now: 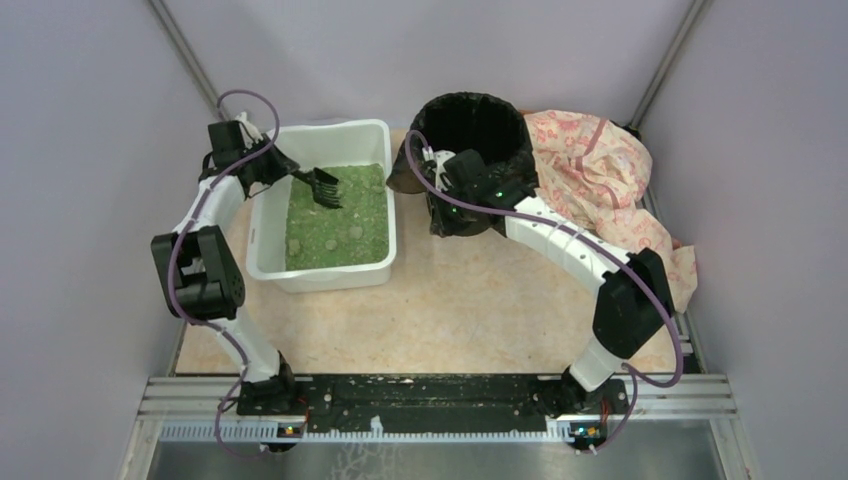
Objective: Clean the litter box
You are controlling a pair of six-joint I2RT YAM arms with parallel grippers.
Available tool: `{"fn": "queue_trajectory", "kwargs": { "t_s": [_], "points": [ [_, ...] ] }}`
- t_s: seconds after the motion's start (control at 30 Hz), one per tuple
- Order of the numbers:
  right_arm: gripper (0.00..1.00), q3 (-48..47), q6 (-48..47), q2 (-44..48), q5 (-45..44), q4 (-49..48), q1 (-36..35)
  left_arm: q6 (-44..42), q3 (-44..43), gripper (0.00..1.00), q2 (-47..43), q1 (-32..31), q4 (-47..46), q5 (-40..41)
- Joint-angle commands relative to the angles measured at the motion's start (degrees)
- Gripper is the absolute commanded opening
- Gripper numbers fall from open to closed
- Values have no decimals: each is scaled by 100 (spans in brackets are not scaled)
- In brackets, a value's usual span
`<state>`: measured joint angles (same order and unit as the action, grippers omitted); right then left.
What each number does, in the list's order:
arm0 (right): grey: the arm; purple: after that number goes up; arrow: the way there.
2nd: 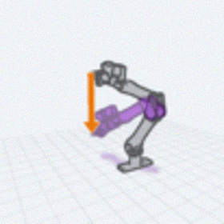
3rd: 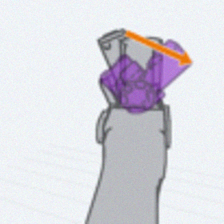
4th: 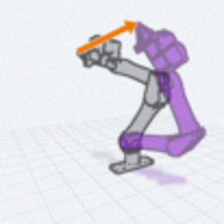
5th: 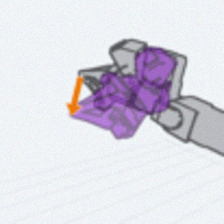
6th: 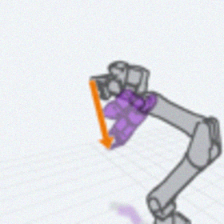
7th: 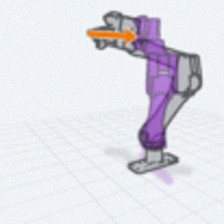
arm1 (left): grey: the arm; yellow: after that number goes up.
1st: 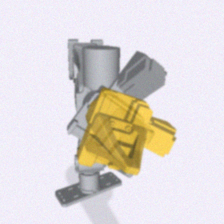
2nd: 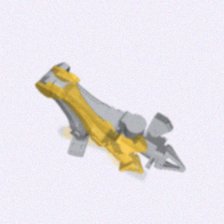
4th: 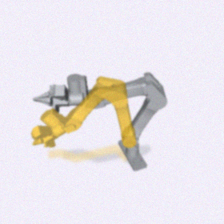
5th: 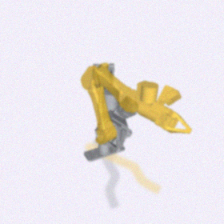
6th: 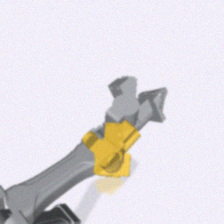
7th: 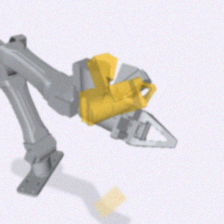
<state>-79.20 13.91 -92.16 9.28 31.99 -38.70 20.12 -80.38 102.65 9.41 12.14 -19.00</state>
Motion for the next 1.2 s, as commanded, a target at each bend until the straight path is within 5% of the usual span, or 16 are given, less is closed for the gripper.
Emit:
{"fn": "queue_trajectory", "kwargs": {
  "t_s": [0.0, 0.5, 1.0, 1.07, 1.17],
  "points": [
    [0, -246, 8, -45, -54, -63, 82, 260, 65, 0, 370, -83, 281, -1130],
    [0, -371, 240, -111, -115, -87, 87, 1431, 564, 0, 793, 111, -857, -2921],
    [0, -287, 358, -74, -114, -199, 87, 1553, -75, 0, 280, 1108, -389, -3352],
    [0, -330, 318, -94, -119, -195, 83, 2003, 164, 0, 236, 1109, -825, -3609],
    [0, -583, 97, -202, -164, -58, 85, 3470, 1081, 0, 198, 1134, -2982, -4121]
  ]
}}
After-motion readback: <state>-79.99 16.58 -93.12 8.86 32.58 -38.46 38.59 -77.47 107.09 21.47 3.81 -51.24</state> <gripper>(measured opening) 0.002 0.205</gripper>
